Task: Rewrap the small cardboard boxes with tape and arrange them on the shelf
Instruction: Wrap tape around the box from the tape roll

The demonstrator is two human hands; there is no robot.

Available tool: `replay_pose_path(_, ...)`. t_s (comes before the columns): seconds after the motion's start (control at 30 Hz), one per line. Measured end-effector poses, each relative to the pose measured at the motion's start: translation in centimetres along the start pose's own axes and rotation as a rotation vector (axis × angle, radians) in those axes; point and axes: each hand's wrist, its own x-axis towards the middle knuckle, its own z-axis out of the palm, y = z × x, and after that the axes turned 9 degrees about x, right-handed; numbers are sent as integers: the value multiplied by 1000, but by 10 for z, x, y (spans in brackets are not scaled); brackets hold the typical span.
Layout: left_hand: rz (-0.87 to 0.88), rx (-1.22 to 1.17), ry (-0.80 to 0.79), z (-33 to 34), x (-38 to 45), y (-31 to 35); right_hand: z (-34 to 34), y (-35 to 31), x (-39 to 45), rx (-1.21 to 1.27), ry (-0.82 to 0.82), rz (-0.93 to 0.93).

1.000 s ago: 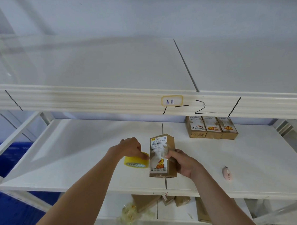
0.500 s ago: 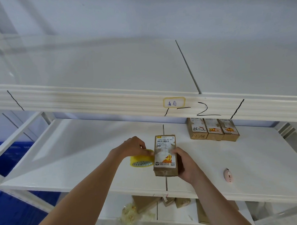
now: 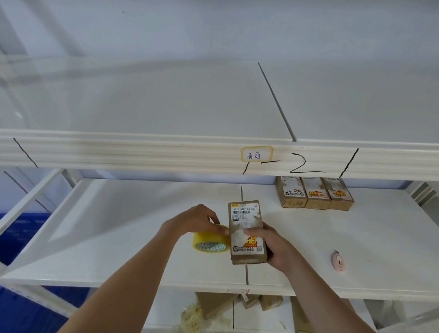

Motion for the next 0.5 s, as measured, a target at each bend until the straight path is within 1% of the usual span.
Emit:
replay_pose_path(0.1, 51, -17, -10, 0, -3, 3, -3, -1, -1, 21, -5, 10)
replay_pose_path(0.23, 97, -14, -72, 5, -5, 1, -8, -1, 3, -39, -5, 25)
replay_pose_path(0.4, 18, -40, -28, 8, -1, 0, -19, 5, 12, -44, 73, -13)
replay_pose_path(0.5, -61, 20, -126, 8, -2, 4, -17, 6, 12, -15, 86, -11)
